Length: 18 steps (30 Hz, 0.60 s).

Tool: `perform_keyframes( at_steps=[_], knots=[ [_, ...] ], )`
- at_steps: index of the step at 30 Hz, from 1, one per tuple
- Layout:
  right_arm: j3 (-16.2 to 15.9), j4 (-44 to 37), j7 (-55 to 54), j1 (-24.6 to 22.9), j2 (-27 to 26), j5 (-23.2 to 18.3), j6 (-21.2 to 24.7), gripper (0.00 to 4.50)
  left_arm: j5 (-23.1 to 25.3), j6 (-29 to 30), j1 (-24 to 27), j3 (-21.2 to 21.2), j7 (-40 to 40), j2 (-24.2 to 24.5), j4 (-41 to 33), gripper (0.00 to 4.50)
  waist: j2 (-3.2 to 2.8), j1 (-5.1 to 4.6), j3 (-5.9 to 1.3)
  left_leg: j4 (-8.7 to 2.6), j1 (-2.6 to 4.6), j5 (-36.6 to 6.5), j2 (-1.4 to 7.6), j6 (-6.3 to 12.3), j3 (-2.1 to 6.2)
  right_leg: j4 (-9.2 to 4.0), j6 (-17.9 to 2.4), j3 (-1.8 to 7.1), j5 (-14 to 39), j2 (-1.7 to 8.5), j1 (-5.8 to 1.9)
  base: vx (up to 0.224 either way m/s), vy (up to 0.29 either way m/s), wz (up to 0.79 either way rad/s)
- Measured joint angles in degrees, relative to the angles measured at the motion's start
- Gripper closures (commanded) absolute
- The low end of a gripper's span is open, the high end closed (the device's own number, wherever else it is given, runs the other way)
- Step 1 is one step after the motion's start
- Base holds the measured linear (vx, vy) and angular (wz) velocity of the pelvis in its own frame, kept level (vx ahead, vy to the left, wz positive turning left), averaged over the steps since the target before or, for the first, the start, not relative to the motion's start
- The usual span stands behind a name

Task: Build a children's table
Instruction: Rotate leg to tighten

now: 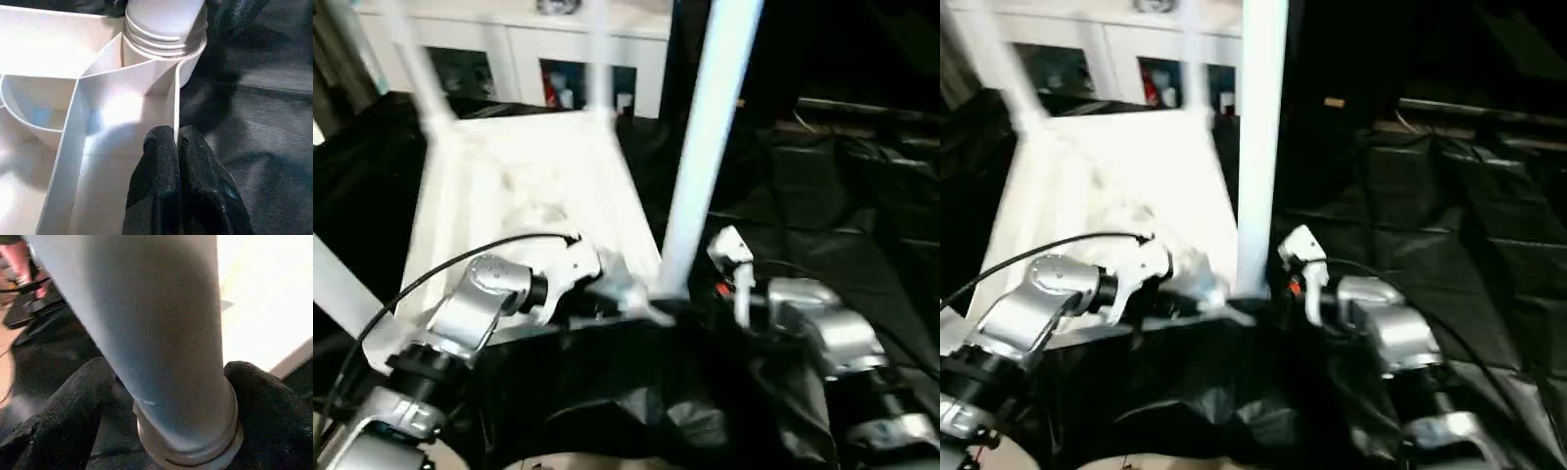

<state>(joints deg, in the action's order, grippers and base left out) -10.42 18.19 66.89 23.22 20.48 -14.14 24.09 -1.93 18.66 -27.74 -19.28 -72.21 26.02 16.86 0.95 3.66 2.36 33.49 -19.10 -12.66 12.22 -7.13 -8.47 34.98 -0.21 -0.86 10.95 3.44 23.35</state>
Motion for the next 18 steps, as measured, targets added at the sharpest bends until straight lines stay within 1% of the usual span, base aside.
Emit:
perform_keyframes(
  at_steps=[1, 2, 4, 6, 7, 12, 16, 18],
  knots=[
    [-0.22, -0.13, 0.60, -0.01, 0.17, -0.05, 0.31, 0.63, -0.11, -0.19, 0.00, -0.24, -0.58, 0.24, 0.00, 4.50, 0.00, -0.03, 0.00, 0.00, 0.02, 0.00, 0.00, -0.01, 0.00, 0.03, 0.00, 0.00, 0.00, 0.00, -0.01, 0.000, 0.000, 0.00],
    [-0.48, -0.34, 1.01, -0.01, 0.32, -0.08, 0.58, 0.81, -0.11, -0.40, 0.00, -0.37, -1.10, 0.43, 0.00, 4.50, 0.00, -0.03, 0.00, 0.00, 0.02, 0.00, 0.00, -0.01, 0.00, 0.04, 0.00, 0.00, 0.00, 0.00, -0.01, 0.000, 0.000, 0.00],
    [-1.21, -1.02, 1.46, -0.01, 0.89, -0.09, 1.20, 0.84, -0.17, -0.95, 0.00, -0.75, -2.04, 0.71, 0.01, 4.50, 0.00, 0.04, 0.00, 0.00, 0.02, 0.00, 0.00, -0.01, 0.00, 0.04, 0.00, 0.00, 0.00, 0.00, -0.01, 0.000, 0.000, 0.00],
    [-1.52, -1.38, 1.95, -0.01, 0.99, -0.09, 1.67, 1.06, -0.21, -1.34, 0.00, -0.87, -2.51, 0.85, 0.16, 4.50, 0.00, 0.05, 0.00, 0.01, 0.02, 0.01, 0.00, -0.01, 0.00, 0.04, 0.00, 0.00, 0.00, 0.00, -0.02, 0.000, 0.000, 0.00],
    [-1.73, -1.46, 2.02, -0.01, 0.96, -0.01, 1.67, 1.06, -0.30, -1.53, 0.00, -0.93, -2.63, 0.86, 0.28, 4.50, 0.00, 0.05, 0.00, 0.02, 0.02, 0.01, 0.00, -0.01, 0.00, 0.04, 0.00, 0.00, 0.00, 0.00, -0.02, 0.000, 0.000, 0.00],
    [-1.80, -1.52, 1.99, -0.01, 0.85, 0.36, 1.59, 1.50, -0.49, -1.58, 0.00, -1.00, -2.87, 0.85, 0.35, 4.50, 0.00, 0.13, 0.00, 0.03, 0.01, 0.01, 0.00, -0.01, 0.00, 0.04, 0.00, 0.00, 0.00, 0.00, -0.03, 0.000, 0.000, 0.00],
    [-1.87, -1.80, 1.09, -0.56, 0.46, 0.57, 0.72, 1.68, -0.48, -1.60, 0.00, -1.00, -2.41, 0.20, 0.54, 4.50, 0.00, 0.27, 0.00, 0.05, 0.03, 0.01, 0.00, -0.01, 0.00, 0.05, 0.00, 0.00, 0.00, 0.00, -0.05, 0.000, 0.000, 0.00],
    [-1.78, -1.85, 0.31, -0.79, 0.24, 0.70, 0.38, 1.70, -0.47, -1.56, -0.01, -0.86, -1.91, -0.08, 1.01, 4.50, -0.01, 0.28, -0.01, 0.06, 0.08, 0.01, 0.00, -0.01, 0.00, 0.07, -0.01, 0.00, -0.01, 0.02, -0.11, 0.000, 0.000, 0.00]
  ],
)
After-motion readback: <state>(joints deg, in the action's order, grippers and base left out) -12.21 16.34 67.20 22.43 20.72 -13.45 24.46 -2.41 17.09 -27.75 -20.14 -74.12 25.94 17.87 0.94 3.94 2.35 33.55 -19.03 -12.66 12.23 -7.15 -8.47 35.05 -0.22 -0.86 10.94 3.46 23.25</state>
